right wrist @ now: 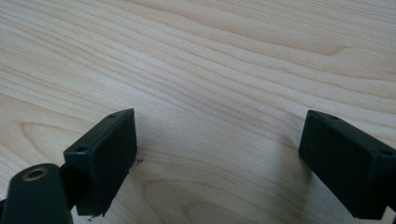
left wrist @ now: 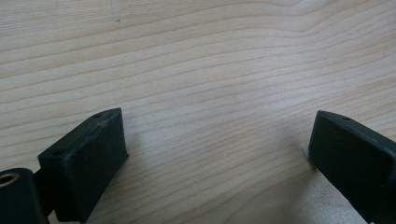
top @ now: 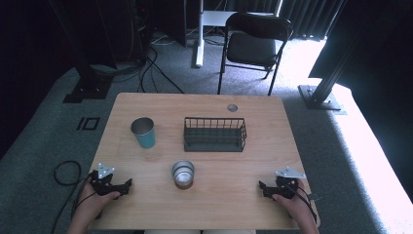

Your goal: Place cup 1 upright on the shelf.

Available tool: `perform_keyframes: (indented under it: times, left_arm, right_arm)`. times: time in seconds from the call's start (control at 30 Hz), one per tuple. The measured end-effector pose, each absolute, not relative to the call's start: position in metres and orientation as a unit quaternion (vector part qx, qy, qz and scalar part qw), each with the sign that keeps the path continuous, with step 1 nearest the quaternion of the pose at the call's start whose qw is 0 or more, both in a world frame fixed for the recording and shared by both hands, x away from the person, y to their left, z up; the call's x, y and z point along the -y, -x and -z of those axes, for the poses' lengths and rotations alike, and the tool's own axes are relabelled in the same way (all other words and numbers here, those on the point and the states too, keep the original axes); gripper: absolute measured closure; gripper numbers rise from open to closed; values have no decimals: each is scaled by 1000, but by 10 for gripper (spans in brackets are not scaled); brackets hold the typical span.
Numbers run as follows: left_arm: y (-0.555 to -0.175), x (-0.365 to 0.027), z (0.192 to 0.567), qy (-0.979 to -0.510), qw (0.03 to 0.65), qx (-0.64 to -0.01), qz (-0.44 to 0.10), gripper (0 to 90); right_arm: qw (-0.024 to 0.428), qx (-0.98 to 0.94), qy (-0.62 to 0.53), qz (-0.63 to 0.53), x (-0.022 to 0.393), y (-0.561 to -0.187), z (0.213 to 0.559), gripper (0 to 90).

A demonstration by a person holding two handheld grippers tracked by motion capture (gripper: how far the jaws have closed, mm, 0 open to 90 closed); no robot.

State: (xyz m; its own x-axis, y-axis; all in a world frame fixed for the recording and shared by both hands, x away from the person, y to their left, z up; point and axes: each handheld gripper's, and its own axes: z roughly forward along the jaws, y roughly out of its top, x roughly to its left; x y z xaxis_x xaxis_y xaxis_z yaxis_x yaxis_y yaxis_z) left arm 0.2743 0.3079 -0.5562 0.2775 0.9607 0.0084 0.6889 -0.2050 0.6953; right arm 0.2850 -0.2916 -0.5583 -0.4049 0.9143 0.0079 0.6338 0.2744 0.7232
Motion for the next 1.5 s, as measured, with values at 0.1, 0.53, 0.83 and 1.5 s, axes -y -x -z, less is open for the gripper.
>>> perform_keyframes:
  times: [0.1, 0.53, 0.83, 1.5]
  left_arm:
    - [-274, -308, 556, -742, 297, -556, -229, 50]
    - [-274, -308, 556, -741, 298, -556, -229, 50]
    - [-274, -308, 556, -741, 298, -556, -229, 50]
    - [-274, -308, 556, -742, 297, -556, -229, 50]
  right_arm:
    - [212, -770, -503, -332, 292, -285, 558, 109]
    - [210, -773, -498, -332, 292, -285, 558, 108]
    - [207, -783, -469, -352, 288, -285, 557, 131]
    - [188, -801, -436, -363, 254, -292, 547, 126]
